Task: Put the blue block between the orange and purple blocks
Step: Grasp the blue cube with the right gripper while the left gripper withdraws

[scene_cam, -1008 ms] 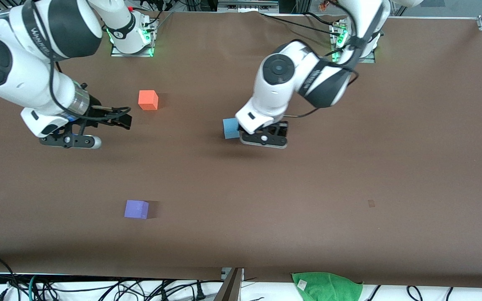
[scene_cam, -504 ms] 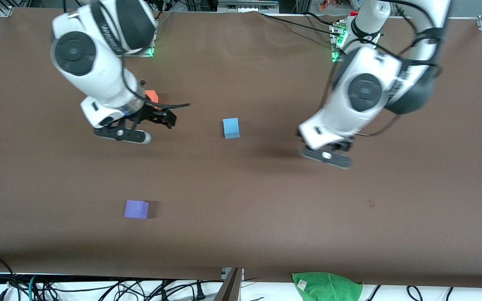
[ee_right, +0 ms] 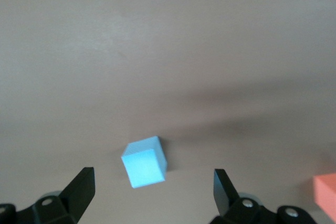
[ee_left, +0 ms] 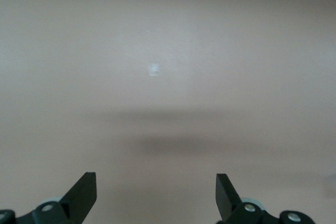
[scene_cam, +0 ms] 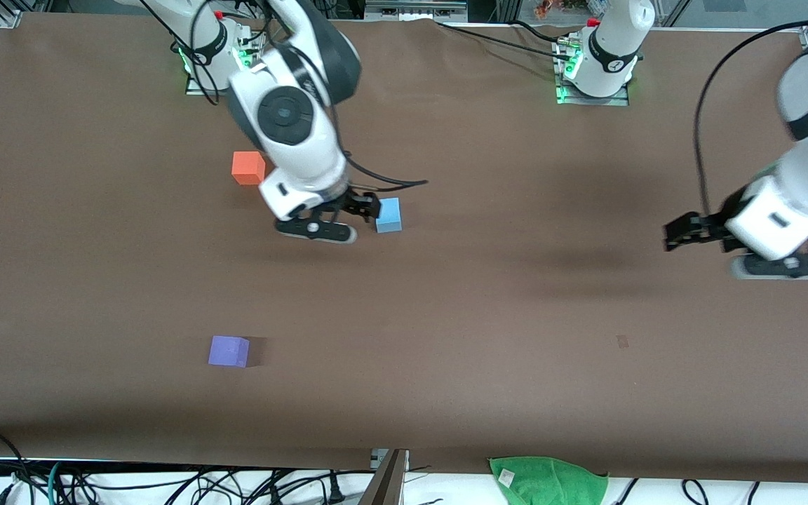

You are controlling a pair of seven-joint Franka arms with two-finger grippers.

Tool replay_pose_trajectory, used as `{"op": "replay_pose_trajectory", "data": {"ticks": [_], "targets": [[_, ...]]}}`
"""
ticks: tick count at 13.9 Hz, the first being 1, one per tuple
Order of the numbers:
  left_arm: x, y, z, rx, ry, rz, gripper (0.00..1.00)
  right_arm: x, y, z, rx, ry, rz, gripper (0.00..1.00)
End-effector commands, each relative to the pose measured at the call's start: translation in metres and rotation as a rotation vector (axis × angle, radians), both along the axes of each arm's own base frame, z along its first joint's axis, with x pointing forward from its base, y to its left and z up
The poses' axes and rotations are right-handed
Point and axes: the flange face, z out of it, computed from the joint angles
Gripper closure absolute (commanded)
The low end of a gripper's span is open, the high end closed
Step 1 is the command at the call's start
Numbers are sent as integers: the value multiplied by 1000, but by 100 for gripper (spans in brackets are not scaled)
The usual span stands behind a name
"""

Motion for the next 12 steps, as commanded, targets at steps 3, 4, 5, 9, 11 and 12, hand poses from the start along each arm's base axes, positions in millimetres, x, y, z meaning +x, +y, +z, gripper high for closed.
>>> {"op": "replay_pose_trajectory", "data": {"ticks": [3, 4, 5, 9, 11, 12], "targets": [[-38, 16, 50, -14, 29, 11, 0, -20, 40, -54, -17, 24, 36, 0], [-45, 25, 63, -11, 12, 25, 0, -26, 51, -66, -15, 20, 51, 0], [-59, 28, 78, -6, 6, 32, 0, -29, 57, -79, -16, 21, 58, 0], [-90, -1, 79, -38, 56, -19, 0, -56, 83, -124, -55, 53, 79, 0], [-96, -11, 80, -38, 55, -33, 0, -63, 87, -143, -68, 54, 94, 0], [-100, -12, 77, -37, 60, -28, 0, -64, 86, -151, -77, 60, 103, 0]]}}
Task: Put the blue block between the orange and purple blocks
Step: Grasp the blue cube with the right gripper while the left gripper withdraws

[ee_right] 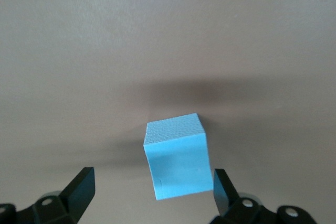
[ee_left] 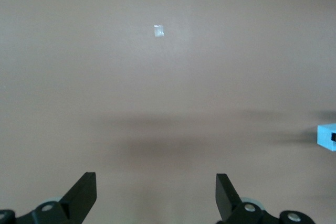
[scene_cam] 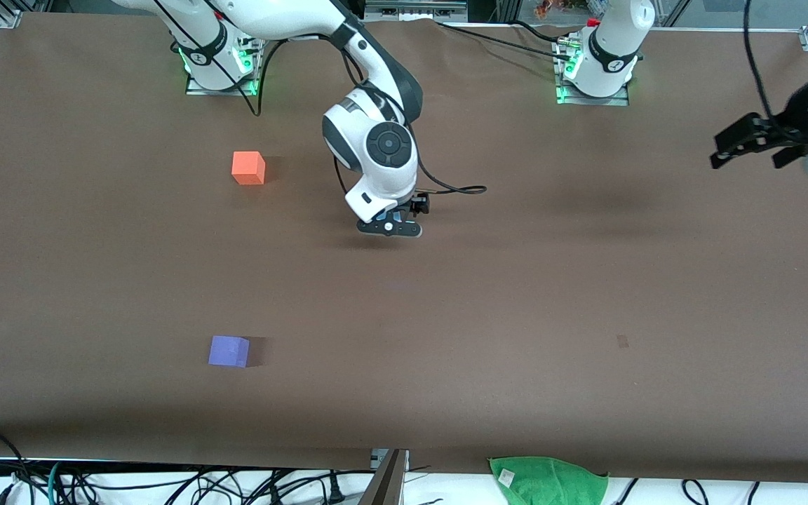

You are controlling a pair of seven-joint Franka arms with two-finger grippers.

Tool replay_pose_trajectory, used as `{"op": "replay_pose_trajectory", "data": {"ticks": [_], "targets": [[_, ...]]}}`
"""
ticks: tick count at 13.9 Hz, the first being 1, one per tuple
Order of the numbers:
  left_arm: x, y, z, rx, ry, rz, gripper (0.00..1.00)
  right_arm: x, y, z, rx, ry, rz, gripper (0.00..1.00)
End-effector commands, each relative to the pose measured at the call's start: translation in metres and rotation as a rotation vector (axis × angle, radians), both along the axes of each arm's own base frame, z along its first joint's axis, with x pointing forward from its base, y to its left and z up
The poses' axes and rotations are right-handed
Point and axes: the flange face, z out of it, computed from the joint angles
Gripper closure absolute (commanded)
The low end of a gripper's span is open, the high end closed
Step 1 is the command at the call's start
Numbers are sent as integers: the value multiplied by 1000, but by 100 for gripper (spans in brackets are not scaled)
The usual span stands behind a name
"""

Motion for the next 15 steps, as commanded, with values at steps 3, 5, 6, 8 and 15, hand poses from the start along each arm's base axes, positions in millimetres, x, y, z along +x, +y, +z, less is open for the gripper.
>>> {"op": "replay_pose_trajectory", "data": {"ticks": [3, 5, 6, 8, 15], "targets": [[-12, -13, -12, -4, 3, -27, 0, -6, -9, -25, -21, 23, 82, 0], [-13, -18, -15, -4, 6, -35, 0, -7, -13, -28, -25, 31, 105, 0], [-11, -18, -14, -4, 3, -36, 0, -7, -14, -29, -25, 32, 111, 0], [-4, -21, -21, -3, 26, -52, 0, -9, -23, -34, -21, 36, 150, 0], [-3, -18, -23, -4, 35, -79, 0, -16, -31, -49, -1, 9, 148, 0]]}}
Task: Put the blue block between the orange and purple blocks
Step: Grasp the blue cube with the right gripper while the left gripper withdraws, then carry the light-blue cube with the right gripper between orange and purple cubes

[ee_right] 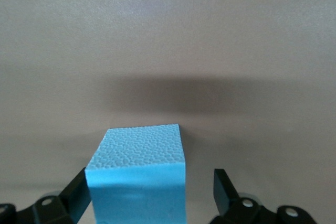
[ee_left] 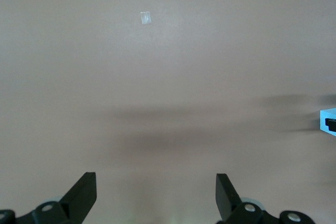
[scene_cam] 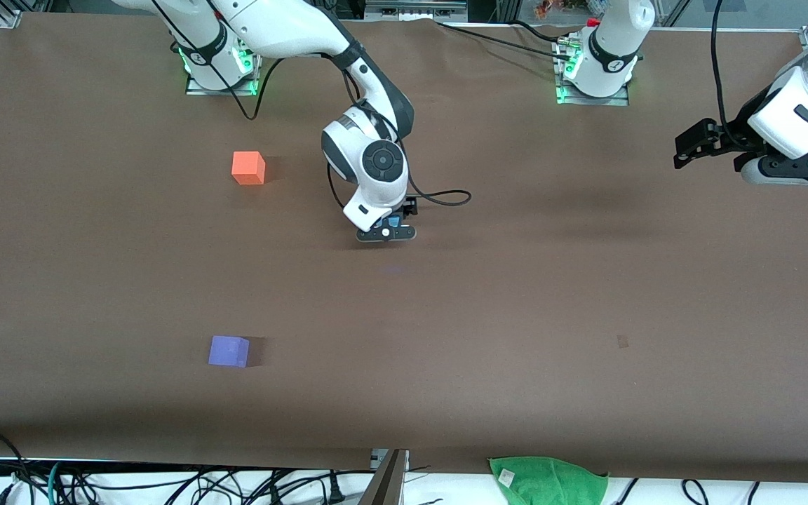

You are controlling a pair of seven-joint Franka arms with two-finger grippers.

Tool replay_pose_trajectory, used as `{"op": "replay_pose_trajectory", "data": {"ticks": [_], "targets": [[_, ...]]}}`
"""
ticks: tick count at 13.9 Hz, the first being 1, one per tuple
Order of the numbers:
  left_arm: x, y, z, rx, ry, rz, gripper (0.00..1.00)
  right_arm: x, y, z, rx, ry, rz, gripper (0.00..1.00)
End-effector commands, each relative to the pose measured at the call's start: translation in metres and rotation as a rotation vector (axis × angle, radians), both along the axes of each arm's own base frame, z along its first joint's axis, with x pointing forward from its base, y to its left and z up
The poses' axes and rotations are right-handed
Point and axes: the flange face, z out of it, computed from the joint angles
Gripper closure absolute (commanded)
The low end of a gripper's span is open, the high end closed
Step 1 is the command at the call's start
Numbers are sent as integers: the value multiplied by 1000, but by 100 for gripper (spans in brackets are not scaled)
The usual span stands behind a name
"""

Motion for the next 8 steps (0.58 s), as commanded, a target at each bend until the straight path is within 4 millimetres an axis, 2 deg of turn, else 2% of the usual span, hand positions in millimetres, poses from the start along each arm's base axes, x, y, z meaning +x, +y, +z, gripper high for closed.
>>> {"op": "replay_pose_trajectory", "data": {"ticks": [1, 2, 6, 8], "targets": [[-1, 2, 1, -6, -2, -30, 0, -6, -5, 10, 14, -3, 8, 3], [-1, 2, 1, -6, -2, -32, 0, -6, -4, 10, 14, -3, 12, 17], [0, 6, 2, -8, -4, -38, 0, -8, -3, 10, 14, -3, 14, 40], [4, 6, 4, -9, -7, -40, 0, -7, -2, 13, 17, -6, 1, 60]]}}
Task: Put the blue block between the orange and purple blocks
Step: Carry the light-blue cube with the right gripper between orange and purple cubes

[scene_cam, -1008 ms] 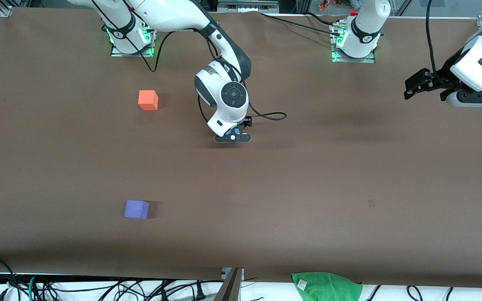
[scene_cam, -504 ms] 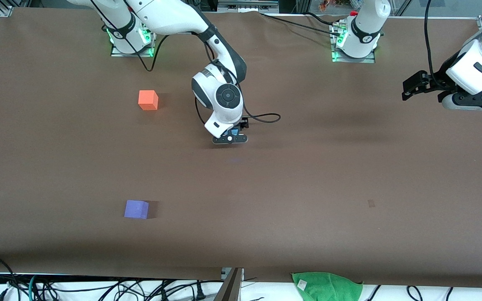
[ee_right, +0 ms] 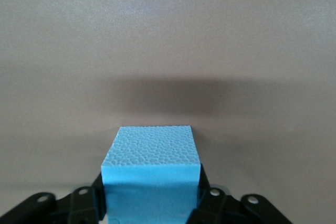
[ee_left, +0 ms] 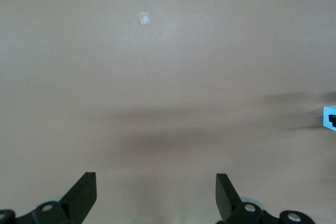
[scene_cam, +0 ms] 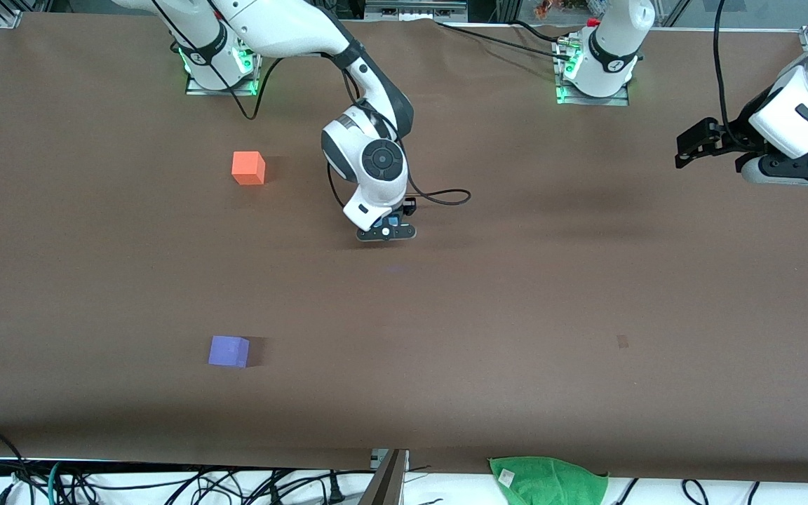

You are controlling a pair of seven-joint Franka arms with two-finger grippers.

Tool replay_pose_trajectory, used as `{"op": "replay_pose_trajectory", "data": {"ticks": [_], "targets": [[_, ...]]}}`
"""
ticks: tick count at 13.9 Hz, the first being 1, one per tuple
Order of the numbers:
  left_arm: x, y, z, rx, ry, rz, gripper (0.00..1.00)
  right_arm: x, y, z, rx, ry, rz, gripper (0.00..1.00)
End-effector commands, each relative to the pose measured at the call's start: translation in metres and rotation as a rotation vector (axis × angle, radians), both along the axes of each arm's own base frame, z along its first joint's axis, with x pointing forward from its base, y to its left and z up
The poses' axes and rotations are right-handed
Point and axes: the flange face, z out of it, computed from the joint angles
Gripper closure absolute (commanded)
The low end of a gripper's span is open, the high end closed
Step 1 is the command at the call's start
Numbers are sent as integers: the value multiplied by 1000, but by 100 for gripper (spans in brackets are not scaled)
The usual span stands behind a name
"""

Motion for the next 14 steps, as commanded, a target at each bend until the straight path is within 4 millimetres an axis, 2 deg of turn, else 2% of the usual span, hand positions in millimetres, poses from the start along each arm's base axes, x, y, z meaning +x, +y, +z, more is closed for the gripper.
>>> {"op": "replay_pose_trajectory", "data": {"ticks": [1, 2, 3, 6, 8, 9, 10, 12, 14], "targets": [[5, 3, 3, -8, -3, -33, 0, -5, -1, 12, 15, -3, -6, 62], [5, 3, 2, -9, -2, -49, 0, -3, 0, 22, 24, -10, 4, 62], [5, 3, 2, -9, -2, -53, 0, 4, -5, 47, 39, -24, 6, 62], [5, 3, 1, -9, 1, -53, 0, 33, -60, 108, -4, 25, 12, 62], [4, 2, 1, -9, 10, -55, 0, 55, -113, 144, -16, 9, -56, 62], [4, 2, 1, -8, 10, -54, 0, 65, -143, 155, -16, 4, -61, 62], [4, 2, 2, -8, 8, -52, 0, 73, -173, 157, -22, 9, -45, 62], [4, 2, 2, -8, 10, -52, 0, 91, -241, 141, -49, 30, -27, 62], [4, 2, 2, -8, 10, -51, 0, 99, -295, 125, -26, 36, -37, 62]]}}
